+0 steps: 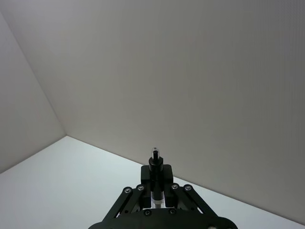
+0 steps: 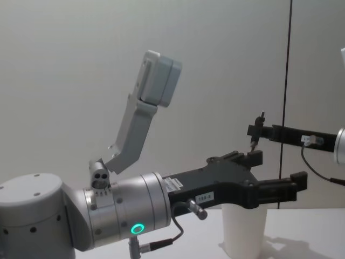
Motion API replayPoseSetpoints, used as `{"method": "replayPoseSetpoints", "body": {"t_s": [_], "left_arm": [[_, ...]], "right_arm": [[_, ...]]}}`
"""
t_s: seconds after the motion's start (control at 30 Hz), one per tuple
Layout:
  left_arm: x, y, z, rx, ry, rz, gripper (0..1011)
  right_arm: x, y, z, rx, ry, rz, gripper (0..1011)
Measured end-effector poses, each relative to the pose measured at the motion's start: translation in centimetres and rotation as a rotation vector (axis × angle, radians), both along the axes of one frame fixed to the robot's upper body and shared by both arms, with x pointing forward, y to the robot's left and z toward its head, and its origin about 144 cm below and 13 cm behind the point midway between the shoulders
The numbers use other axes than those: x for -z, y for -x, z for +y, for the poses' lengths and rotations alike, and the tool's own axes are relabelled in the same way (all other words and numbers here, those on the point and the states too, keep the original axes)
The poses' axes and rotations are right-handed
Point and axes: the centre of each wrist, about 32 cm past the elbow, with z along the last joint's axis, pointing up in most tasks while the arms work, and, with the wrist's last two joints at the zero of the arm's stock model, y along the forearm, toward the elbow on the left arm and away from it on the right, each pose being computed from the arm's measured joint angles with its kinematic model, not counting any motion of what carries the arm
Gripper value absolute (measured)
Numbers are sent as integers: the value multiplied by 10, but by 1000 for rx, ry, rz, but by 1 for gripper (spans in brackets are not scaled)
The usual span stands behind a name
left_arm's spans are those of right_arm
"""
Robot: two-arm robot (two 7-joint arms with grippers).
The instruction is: Place the pen into the pen holder.
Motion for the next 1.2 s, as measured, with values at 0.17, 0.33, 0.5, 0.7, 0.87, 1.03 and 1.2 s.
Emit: {"method": "replayPoseSetpoints", "body": {"t_s": [0.17,0.33,0.5,0.7,0.87,1.03,1.2], "left_arm": [[0,0,0,0,0,0,1000],[0,0,0,0,0,0,1000],[0,0,0,0,0,0,1000],[0,0,0,0,0,0,1000],[0,0,0,0,0,0,1000],[0,0,0,0,0,0,1000],[0,0,0,0,0,0,1000]], "right_arm": [[3,1,1,2,15,-2,132],[5,1,1,3,24,-2,237],[8,2,2,6,32,1,413],[10,4,2,9,36,4,574],[11,4,2,12,38,4,771],[12,5,3,13,40,4,880],[12,5,2,14,41,4,1001]]}}
